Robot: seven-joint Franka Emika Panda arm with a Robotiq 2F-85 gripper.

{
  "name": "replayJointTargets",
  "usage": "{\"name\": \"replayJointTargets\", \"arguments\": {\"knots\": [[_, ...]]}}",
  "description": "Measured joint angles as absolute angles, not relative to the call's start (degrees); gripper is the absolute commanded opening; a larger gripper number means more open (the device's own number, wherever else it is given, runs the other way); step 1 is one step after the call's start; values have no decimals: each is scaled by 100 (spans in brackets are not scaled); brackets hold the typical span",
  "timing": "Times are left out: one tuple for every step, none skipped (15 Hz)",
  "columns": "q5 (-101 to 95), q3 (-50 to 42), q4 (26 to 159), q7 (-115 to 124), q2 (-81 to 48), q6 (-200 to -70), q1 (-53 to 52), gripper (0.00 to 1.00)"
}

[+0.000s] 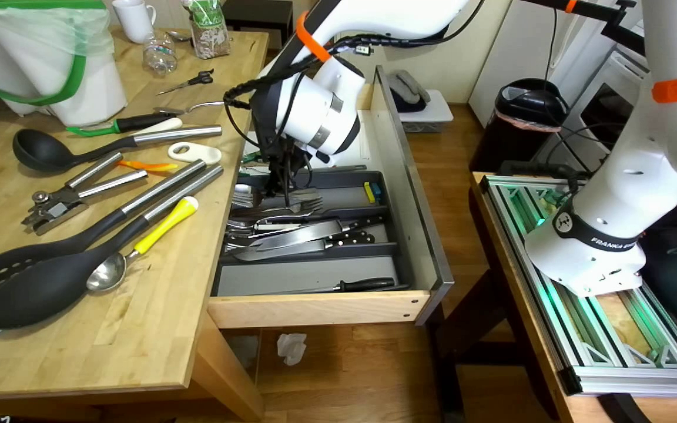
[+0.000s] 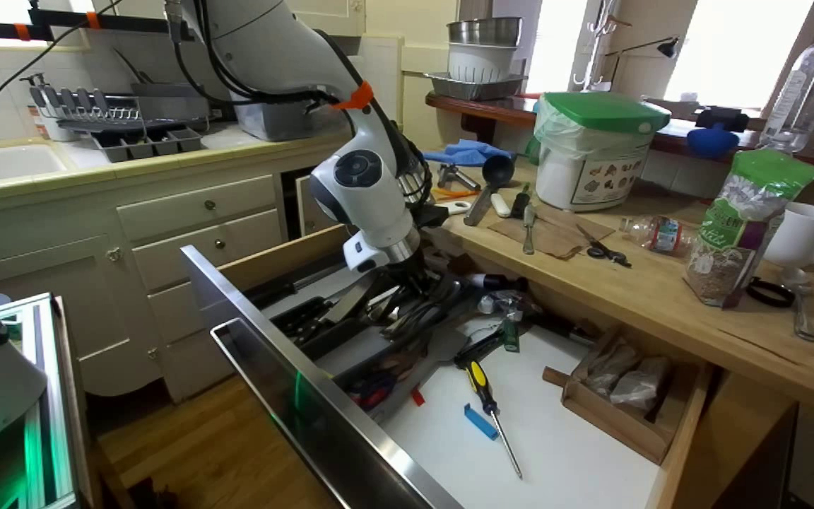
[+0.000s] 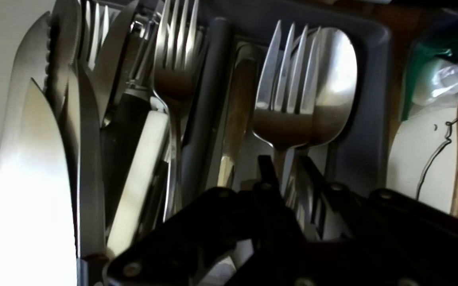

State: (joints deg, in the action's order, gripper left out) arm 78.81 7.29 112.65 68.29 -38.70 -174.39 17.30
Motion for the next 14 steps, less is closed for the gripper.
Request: {"name": "replayJointTargets", "arguments": {"knots": [[7883,736,11265,6832,-3875,-17421,1739,22],[7885,744,11265,6834,-3878,-17412,1746,22],[7890,748,11265,6834,-3879,-17407,1751,23],[7895,753,11265,6834,-3880,-17405,1756,23],[7898,760,11265,6836,-3882,-17403,1763,24],[7899,766,11265,6837,-3884,-17399,1770,24],[7900,768,11265,6837,-3887,-17393,1774,23],[7900,768,11265,6840,-3891,-17385,1776,22],[7900,768,11265,6841,-3898,-17378,1778,22],[7900,770,11260,6841,-3910,-17372,1781,21],[7900,771,11251,6841,-3926,-17366,1786,22],[7900,771,11242,6841,-3942,-17364,1792,21],[7900,771,11236,6841,-3958,-17363,1799,23],[7900,772,11232,6841,-3970,-17363,1806,23]]}}
